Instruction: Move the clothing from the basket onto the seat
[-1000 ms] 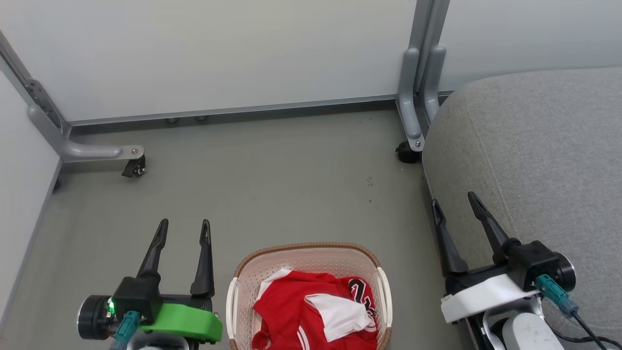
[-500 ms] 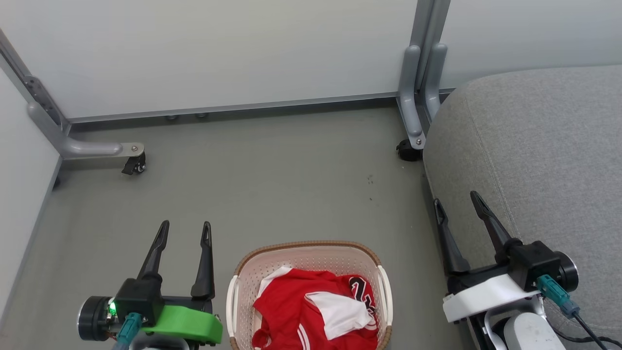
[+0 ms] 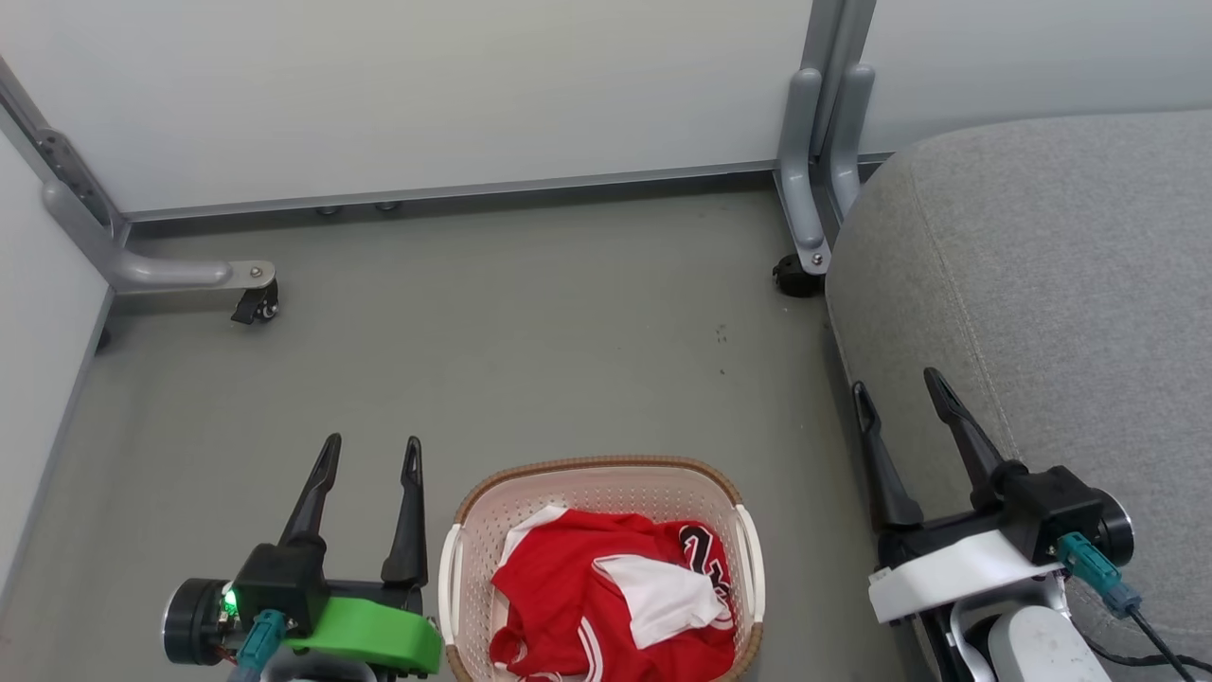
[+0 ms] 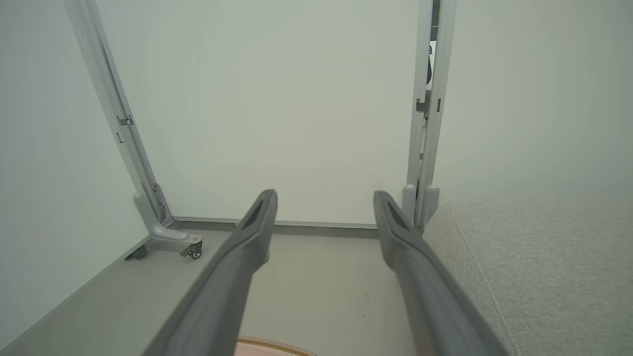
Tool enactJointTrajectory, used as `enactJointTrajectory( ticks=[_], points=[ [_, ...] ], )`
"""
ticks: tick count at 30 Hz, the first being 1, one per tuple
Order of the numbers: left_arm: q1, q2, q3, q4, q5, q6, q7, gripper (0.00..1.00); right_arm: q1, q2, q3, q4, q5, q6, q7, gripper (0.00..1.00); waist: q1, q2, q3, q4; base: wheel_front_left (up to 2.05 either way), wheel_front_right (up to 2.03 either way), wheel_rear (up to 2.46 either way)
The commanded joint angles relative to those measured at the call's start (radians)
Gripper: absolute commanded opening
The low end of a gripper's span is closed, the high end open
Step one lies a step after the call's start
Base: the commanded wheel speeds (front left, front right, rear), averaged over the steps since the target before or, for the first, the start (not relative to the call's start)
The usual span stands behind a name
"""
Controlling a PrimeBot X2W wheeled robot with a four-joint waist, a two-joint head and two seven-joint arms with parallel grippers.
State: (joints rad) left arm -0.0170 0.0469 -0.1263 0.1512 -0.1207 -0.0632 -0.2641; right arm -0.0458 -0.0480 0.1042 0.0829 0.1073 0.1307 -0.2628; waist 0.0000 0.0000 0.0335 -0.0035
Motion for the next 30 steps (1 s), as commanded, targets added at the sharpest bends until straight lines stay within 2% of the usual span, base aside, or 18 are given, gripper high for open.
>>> enactJointTrajectory(
  ticks=[1,9,19,24,30],
  points=[
    [-0.009,0.006,-0.002,0.001,-0.004,-0.007,-0.001,1.0,-0.008,-0.004,-0.008,-0.006,0.009,0.0,-0.003,1.0,0.0,0.0,0.014,-0.001,0.0,0.0,0.0],
    [-0.061,0.006,-0.036,0.023,-0.006,-0.015,0.0,1.0,-0.051,-0.004,-0.021,-0.019,-0.007,0.0,-0.003,1.0,0.0,0.0,0.108,0.004,0.0,0.0,0.0],
    [-0.188,0.006,-0.127,0.098,0.026,-0.046,0.0,1.0,-0.156,-0.004,-0.048,-0.055,-0.052,0.0,-0.003,1.0,0.0,0.0,0.303,0.007,0.0,0.0,0.0],
    [-0.278,0.007,-0.196,0.164,0.071,-0.062,0.0,1.0,-0.227,-0.004,-0.033,-0.074,-0.071,0.0,-0.003,1.0,0.0,0.0,0.409,-0.013,0.0,0.0,0.0],
    [-0.408,0.035,-0.309,0.242,0.103,-0.067,0.0,1.0,-0.321,-0.004,-0.054,-0.135,-0.071,0.0,-0.003,1.0,0.0,0.0,0.553,-0.053,0.0,0.0,0.0]
  ],
)
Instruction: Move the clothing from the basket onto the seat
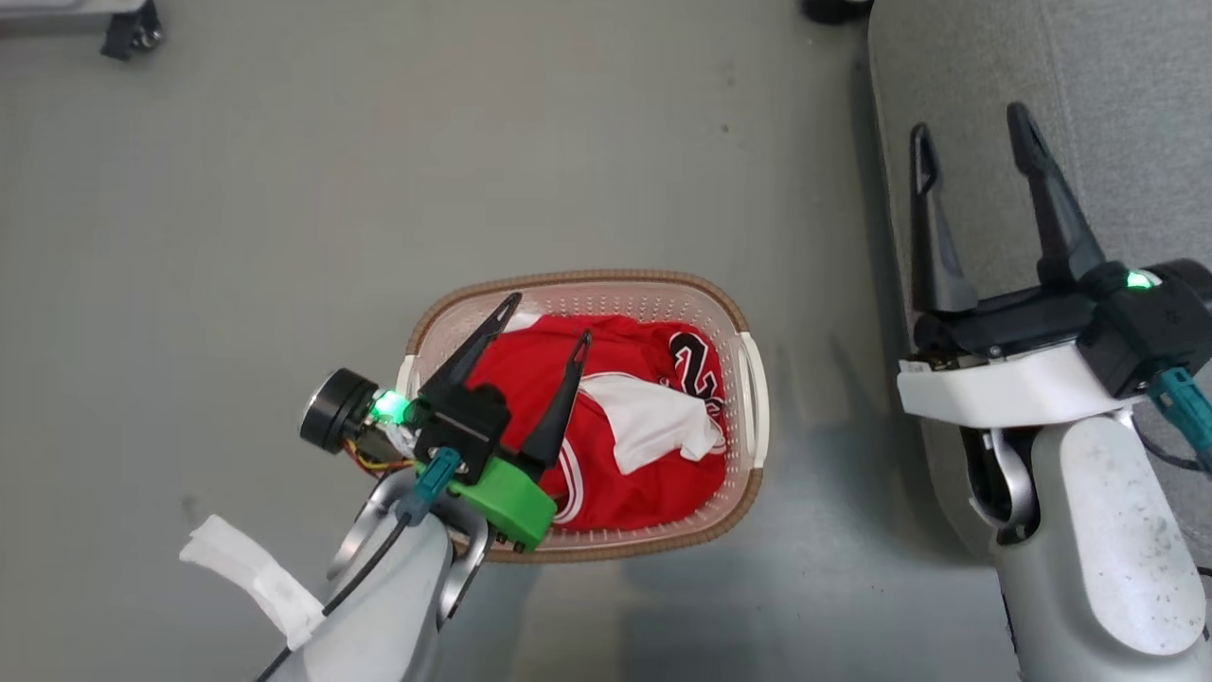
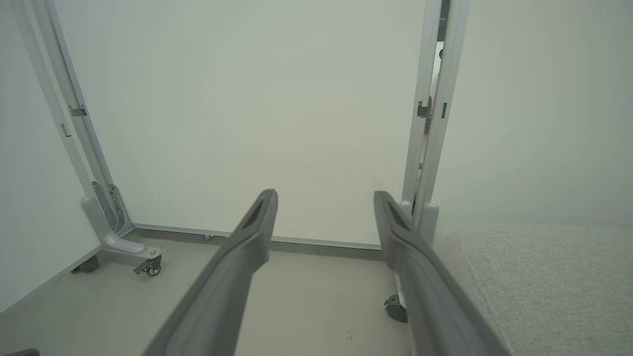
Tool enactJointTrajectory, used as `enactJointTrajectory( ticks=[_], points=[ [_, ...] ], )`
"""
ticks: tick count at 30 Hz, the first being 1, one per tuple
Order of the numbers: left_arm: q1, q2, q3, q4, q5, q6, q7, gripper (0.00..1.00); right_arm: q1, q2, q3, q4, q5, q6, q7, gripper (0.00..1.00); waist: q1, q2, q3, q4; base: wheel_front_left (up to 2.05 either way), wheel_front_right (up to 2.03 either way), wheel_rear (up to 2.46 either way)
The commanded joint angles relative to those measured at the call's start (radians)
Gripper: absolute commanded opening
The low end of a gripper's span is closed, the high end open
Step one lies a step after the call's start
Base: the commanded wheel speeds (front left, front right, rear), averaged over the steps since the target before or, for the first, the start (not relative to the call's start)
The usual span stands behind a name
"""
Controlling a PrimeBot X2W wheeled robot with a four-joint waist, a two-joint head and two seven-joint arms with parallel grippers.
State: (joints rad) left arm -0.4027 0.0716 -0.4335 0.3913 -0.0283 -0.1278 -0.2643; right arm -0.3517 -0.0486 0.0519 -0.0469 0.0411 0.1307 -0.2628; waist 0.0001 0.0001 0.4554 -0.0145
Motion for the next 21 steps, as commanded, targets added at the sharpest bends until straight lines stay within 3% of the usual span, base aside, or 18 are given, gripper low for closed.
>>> enactJointTrajectory(
  ticks=[1,9,21],
  points=[
    [-0.045,0.016,-0.028,0.021,0.003,-0.003,0.0,1.0,-0.031,-0.003,-0.009,-0.014,-0.011,0.0,-0.003,1.0,-0.0001,-0.0001,0.156,-0.05,0.0,0.0,0.0],
    [-0.209,0.093,-0.221,0.145,0.004,-0.003,0.0,1.0,-0.106,-0.003,-0.081,-0.063,-0.034,0.0,-0.003,1.0,-0.0001,-0.0001,0.314,-0.104,0.0,0.0,0.0],
    [-0.366,0.11,-0.4,0.235,-0.018,-0.003,0.0,1.0,-0.073,-0.022,-0.155,-0.139,-0.043,0.0,-0.003,1.0,-0.0001,-0.0001,0.489,-0.119,0.0,0.0,0.0]
  ],
)
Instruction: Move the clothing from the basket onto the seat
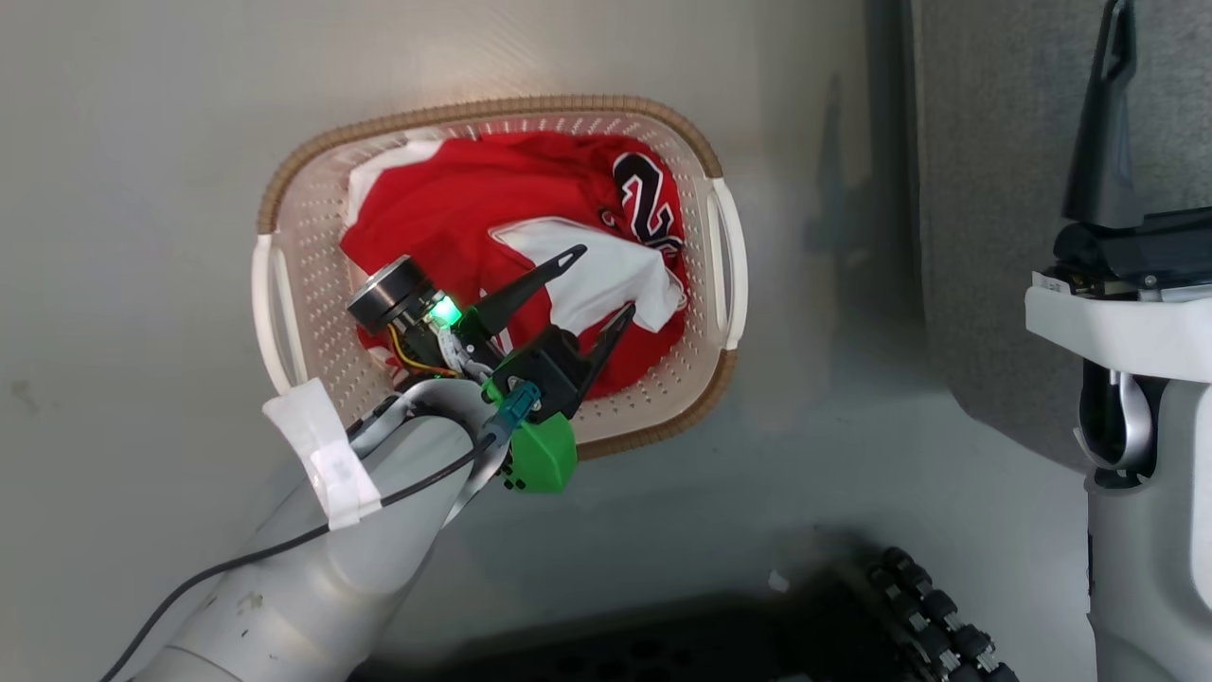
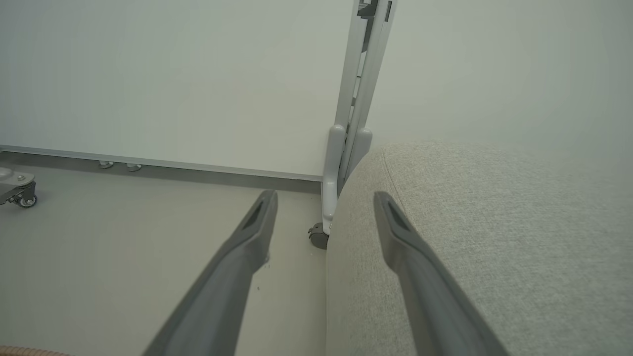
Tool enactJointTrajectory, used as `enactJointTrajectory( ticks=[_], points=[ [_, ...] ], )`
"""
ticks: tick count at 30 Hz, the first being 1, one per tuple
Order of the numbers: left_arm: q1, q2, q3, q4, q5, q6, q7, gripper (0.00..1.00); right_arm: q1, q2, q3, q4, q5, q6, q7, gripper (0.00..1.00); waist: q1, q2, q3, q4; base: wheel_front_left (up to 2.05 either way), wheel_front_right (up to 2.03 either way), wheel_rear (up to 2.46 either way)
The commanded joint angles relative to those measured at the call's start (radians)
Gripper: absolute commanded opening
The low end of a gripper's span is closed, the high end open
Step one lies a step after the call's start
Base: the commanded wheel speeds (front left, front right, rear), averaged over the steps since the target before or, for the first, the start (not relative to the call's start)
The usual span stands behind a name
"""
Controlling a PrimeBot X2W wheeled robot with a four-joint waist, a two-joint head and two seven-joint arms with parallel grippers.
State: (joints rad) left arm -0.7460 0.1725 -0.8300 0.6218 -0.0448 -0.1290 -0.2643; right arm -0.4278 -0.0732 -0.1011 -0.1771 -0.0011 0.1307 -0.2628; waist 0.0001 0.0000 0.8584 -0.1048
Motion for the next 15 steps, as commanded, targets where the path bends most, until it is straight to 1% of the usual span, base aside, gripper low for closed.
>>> enactJointTrajectory(
  ticks=[1,3,8,12,15],
  points=[
    [-0.032,0.011,-0.015,0.014,-0.001,-0.002,0.0,1.0,0.0,0.005,-0.003,-0.013,0.0,0.0,-0.003,1.0,-0.0001,0.0,0.097,-0.03,0.0,0.0,0.0],
    [-0.053,0.015,-0.047,0.024,0.003,-0.002,0.0,1.0,-0.005,0.008,-0.004,-0.023,0.003,0.0,-0.003,1.0,-0.0001,0.0,0.118,-0.032,0.0,0.0,0.0],
    [-0.119,0.033,-0.179,0.062,0.057,-0.002,0.0,1.0,-0.021,0.001,0.018,-0.051,-0.006,0.0,-0.003,1.0,-0.0001,0.0,0.16,-0.031,0.0,0.0,0.0],
    [-0.156,0.019,-0.214,0.113,0.079,-0.002,0.0,1.0,-0.03,-0.006,0.021,-0.074,-0.01,0.0,-0.003,1.0,-0.0001,0.0,0.186,-0.03,0.0,0.0,0.0],
    [-0.177,0.005,-0.225,0.168,0.088,0.016,0.0,1.0,-0.031,-0.013,0.025,-0.086,-0.015,0.0,-0.003,1.0,-0.0001,0.0,0.2,-0.031,0.0,0.0,0.0]
  ],
)
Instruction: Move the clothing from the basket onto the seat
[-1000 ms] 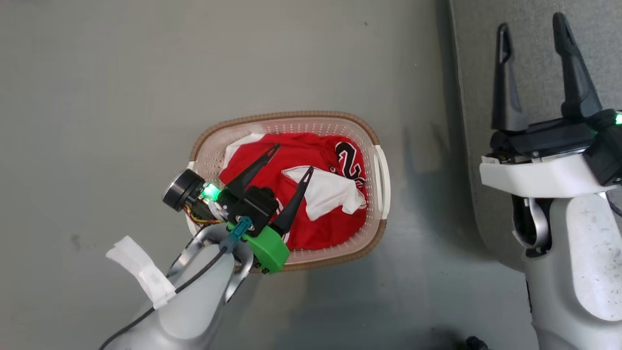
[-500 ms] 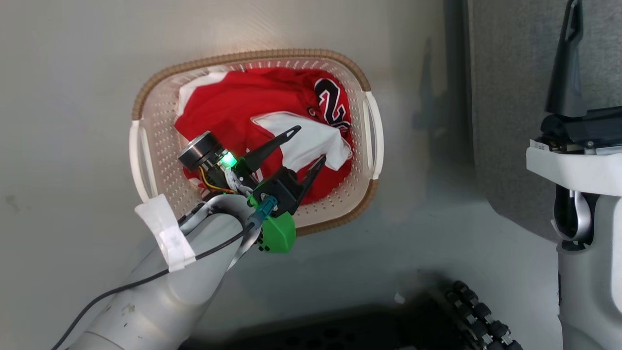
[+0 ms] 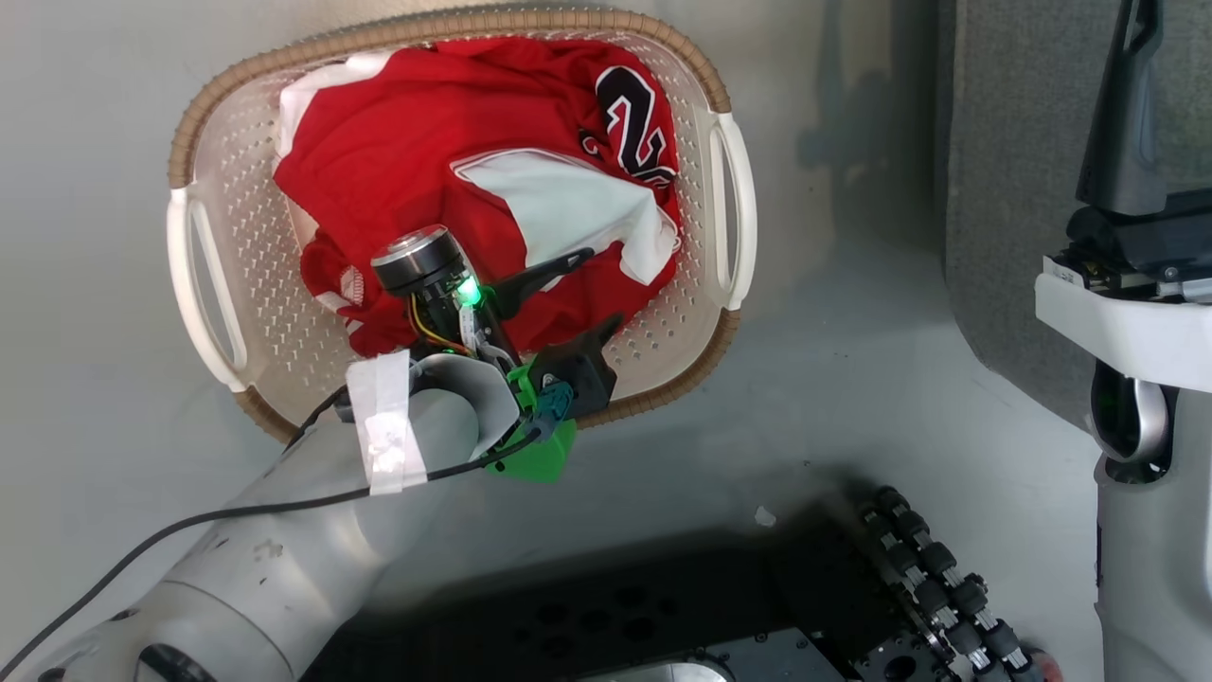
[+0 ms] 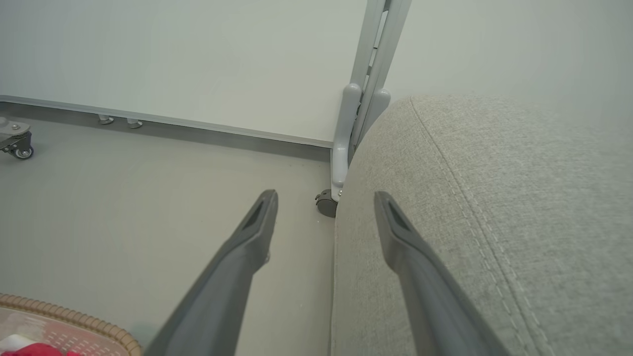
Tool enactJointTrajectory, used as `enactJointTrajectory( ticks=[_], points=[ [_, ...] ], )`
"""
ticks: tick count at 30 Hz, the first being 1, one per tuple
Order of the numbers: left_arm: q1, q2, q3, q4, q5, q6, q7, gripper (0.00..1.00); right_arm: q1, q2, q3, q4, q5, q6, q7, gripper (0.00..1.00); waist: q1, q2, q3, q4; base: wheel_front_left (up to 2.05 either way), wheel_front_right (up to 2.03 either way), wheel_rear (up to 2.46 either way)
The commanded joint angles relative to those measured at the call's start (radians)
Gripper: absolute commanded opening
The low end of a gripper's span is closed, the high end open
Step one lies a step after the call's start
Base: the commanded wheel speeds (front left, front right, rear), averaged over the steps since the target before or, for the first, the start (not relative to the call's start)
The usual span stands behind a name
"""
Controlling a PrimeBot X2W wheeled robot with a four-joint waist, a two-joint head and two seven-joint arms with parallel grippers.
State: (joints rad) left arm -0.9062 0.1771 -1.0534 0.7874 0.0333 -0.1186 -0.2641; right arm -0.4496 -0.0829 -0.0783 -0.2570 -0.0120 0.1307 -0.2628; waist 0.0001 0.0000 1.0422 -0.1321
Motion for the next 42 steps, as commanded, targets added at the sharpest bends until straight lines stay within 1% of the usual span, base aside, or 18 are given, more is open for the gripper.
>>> enactJointTrajectory(
  ticks=[1,4,8,9,10,11,12,13,14,16,22,24,28,37,39,40,41,42],
  points=[
    [-0.027,-0.003,-0.004,0.031,0.015,0.015,0.0,1.0,-0.008,-0.006,0.003,-0.01,-0.006,0.0,-0.003,1.0,-0.0001,0.0,0.019,-0.003,0.0,0.0,0.0],
    [-0.045,-0.031,-0.007,0.106,0.008,0.03,0.0,1.0,-0.002,-0.011,0.006,-0.022,-0.012,0.0,-0.003,1.0,-0.0001,0.0,0.027,-0.001,0.0,0.0,0.0],
    [-0.069,-0.05,-0.014,0.169,0.009,0.053,0.0,1.0,0.0,-0.015,0.01,-0.03,-0.018,0.0,-0.003,1.0,-0.0001,0.0,0.034,0.001,0.0,0.0,0.0],
    [-0.072,-0.054,-0.016,0.176,0.008,0.06,0.0,0.94,0.0,-0.015,0.01,-0.031,-0.02,0.0,-0.003,1.0,-0.0001,0.0,0.035,0.002,0.0,0.0,0.0],
    [-0.079,-0.056,-0.018,0.186,0.01,0.07,0.0,0.65,-0.001,-0.016,0.01,-0.033,-0.022,0.0,-0.003,1.0,-0.0001,0.0,0.035,0.003,0.0,0.0,0.0],
    [-0.083,-0.056,-0.019,0.194,0.011,0.078,0.0,0.44,-0.001,-0.017,0.011,-0.034,-0.022,0.0,-0.003,1.0,-0.0001,0.0,0.035,0.004,0.0,0.0,0.0],
    [-0.086,-0.056,-0.02,0.203,0.01,0.084,0.0,0.35,-0.001,-0.018,0.012,-0.035,-0.023,0.0,-0.003,1.0,-0.0001,0.0,0.036,0.005,0.0,0.0,0.0],
    [-0.088,-0.057,-0.019,0.21,0.006,0.089,0.0,0.19,-0.002,-0.019,0.013,-0.036,-0.022,0.0,-0.003,1.0,-0.0001,0.0,0.036,0.005,0.0,0.0,0.0],
    [-0.091,-0.058,-0.02,0.213,0.002,0.092,0.0,0.0,-0.002,-0.021,0.014,-0.038,-0.021,0.0,-0.003,1.0,-0.0001,0.0,0.037,0.006,0.0,0.0,0.0],
    [-0.101,-0.057,-0.019,0.216,-0.003,0.104,0.0,0.0,-0.003,-0.024,0.016,-0.04,-0.022,0.0,-0.003,1.0,-0.0001,0.0,0.04,0.008,0.0,0.0,0.0],
    [-0.11,-0.041,-0.006,0.172,-0.005,0.173,0.0,0.0,-0.009,-0.03,0.018,-0.04,-0.023,0.0,-0.003,1.0,-0.0001,0.0,0.044,0.014,0.0,0.0,0.0],
    [-0.108,-0.037,-0.004,0.149,-0.011,0.188,0.0,0.0,-0.011,-0.029,0.019,-0.034,-0.024,0.0,-0.003,1.0,-0.0001,0.0,0.041,0.016,0.0,0.0,0.0],
    [-0.089,-0.024,0.002,0.099,-0.026,0.207,0.0,0.0,-0.014,-0.023,0.023,-0.023,-0.02,0.0,-0.003,1.0,-0.0001,0.0,0.024,0.017,0.0,0.0,0.0],
    [-0.054,0.002,0.008,0.033,-0.053,0.224,0.0,0.0,-0.027,-0.009,0.035,-0.012,-0.014,0.0,-0.003,1.0,-0.0001,0.0,-0.02,0.011,0.0,0.0,0.0],
    [-0.05,0.012,0.009,0.018,-0.048,0.236,0.0,0.0,-0.028,-0.008,0.04,-0.01,-0.014,0.0,-0.003,1.0,-0.0001,0.0,-0.025,0.009,0.0,0.0,0.0],
    [-0.047,0.014,0.009,0.016,-0.049,0.239,0.0,0.05,-0.028,-0.008,0.042,-0.01,-0.014,0.0,-0.003,1.0,-0.0001,0.0,-0.025,0.007,0.0,0.0,0.0],
    [-0.044,0.017,0.009,0.017,-0.051,0.242,0.0,0.9,-0.028,-0.007,0.043,-0.011,-0.013,0.0,-0.003,1.0,-0.0001,0.0,-0.025,0.006,0.0,0.0,0.0],
    [-0.042,0.016,0.008,0.02,-0.054,0.238,0.0,1.0,-0.027,-0.006,0.043,-0.013,-0.013,0.0,-0.003,1.0,-0.0001,0.0,-0.023,0.005,0.0,0.0,0.0]
  ],
)
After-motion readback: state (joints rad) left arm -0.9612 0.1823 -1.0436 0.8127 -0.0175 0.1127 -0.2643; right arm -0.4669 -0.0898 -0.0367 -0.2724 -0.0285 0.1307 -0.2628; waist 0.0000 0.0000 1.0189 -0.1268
